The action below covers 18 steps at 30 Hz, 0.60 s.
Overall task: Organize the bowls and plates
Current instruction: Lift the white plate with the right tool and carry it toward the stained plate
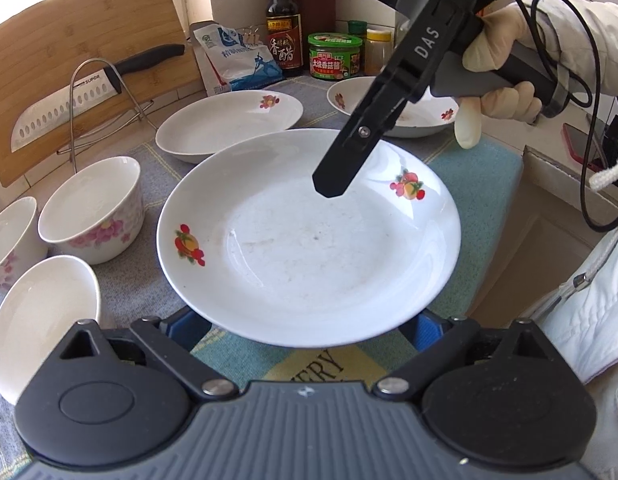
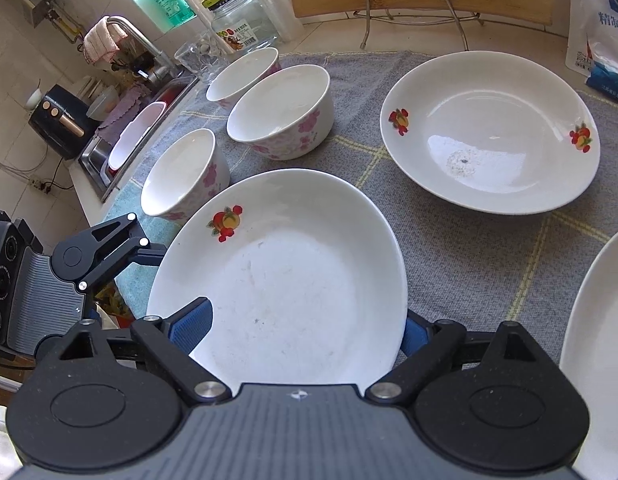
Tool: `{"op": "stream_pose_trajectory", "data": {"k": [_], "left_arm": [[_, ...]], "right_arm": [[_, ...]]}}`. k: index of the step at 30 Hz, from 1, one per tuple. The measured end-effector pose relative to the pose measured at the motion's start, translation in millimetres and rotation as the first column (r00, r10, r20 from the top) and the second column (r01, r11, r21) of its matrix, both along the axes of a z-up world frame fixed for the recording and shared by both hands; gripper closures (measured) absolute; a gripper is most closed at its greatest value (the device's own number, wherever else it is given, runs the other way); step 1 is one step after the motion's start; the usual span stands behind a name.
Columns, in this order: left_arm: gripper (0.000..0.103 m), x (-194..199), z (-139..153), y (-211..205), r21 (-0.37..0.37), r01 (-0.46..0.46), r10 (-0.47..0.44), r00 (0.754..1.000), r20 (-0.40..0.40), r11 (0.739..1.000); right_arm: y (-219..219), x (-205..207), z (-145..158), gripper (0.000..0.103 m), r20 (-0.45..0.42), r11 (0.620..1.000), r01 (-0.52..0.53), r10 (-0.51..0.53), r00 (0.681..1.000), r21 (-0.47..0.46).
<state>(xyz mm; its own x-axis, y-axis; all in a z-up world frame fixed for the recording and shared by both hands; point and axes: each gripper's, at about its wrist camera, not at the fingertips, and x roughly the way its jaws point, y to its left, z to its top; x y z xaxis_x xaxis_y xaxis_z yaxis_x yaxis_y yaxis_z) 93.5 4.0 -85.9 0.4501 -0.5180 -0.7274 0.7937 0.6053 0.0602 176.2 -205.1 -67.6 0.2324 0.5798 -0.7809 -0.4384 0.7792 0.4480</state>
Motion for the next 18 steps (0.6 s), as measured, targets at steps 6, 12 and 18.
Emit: {"op": "stream_pose_trajectory", "data": {"k": [6,12,18], "left_arm": [[0.005,7.4,12.7,-26.3,-0.003,0.030,-0.030,0.999,0.020,1.000],[0.005,19.0,17.5,-58.3,-0.009,0.069,-0.069,0.997,0.026,0.998],[0.005,33.8,19.5,-89.3,-0.015,0.106,-0.106,0.994,0.020,0.994]], "right_arm": [[-29.0,-3.1,15.8,0.007,0.036,1.000,0.027,-0.027,0.999,-0.003],[-65.5,-6.6,26.8,0.006,0.064,0.998,0.062,-0.061,0.996,-0.012],[-102.9,-7.3,30.1,0.006,0.074,0.995,0.099,-0.098,0.992,-0.014]]}}
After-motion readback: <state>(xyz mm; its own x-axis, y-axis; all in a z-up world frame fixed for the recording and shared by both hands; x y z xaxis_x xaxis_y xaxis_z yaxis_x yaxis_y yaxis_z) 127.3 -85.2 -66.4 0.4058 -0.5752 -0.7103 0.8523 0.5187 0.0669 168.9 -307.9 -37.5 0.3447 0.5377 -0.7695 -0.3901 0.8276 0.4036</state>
